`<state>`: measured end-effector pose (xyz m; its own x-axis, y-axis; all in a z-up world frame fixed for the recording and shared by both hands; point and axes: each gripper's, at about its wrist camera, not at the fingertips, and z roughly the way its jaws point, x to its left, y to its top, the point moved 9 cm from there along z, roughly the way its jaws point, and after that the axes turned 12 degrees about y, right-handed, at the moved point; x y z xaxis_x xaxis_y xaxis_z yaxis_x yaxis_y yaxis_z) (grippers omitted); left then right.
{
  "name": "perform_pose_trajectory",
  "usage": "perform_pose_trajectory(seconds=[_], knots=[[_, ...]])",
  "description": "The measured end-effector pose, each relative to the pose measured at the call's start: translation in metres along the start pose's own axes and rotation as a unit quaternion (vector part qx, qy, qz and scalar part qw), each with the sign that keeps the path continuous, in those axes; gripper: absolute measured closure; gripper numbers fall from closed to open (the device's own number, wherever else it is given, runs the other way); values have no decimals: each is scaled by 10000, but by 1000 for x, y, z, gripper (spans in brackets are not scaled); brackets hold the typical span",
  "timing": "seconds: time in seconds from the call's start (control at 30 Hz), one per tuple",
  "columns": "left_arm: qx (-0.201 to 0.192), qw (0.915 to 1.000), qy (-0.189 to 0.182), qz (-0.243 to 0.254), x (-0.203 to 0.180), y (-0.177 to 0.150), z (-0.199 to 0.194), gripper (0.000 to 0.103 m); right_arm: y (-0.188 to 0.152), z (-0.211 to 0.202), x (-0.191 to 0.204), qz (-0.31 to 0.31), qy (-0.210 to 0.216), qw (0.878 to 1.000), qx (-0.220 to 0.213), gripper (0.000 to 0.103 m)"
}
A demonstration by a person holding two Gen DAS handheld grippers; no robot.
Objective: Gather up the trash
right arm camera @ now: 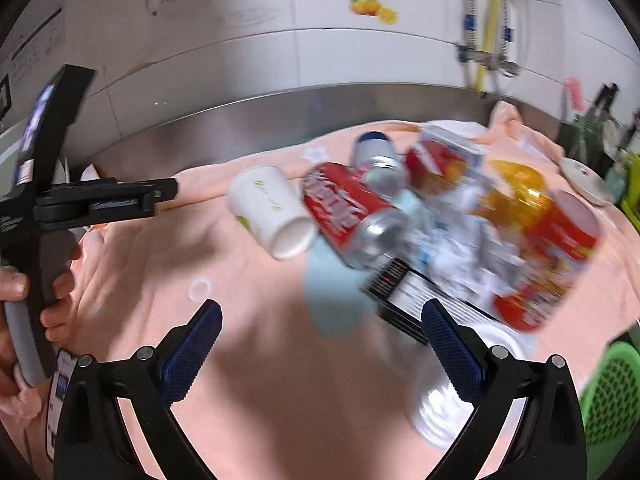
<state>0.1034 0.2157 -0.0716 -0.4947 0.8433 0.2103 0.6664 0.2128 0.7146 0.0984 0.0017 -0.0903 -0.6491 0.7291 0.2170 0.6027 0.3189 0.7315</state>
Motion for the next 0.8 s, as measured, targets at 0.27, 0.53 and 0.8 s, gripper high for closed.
perform_pose_trajectory(seconds=[0.27,0.53,0.8], knots=[[-448,9968,-639,144,-50,-31,-75,5,-48,-61,-45,434,-775,9958,-204,6],[-443,9940,-936,365,-86,-71,-93,5,-91,-95,-66,830,-1215,9887,-290,6],[-549,9923,-941,597,-98,-83,-101,5,-101,-106,-78,1136,-1266,9847,-385,6]])
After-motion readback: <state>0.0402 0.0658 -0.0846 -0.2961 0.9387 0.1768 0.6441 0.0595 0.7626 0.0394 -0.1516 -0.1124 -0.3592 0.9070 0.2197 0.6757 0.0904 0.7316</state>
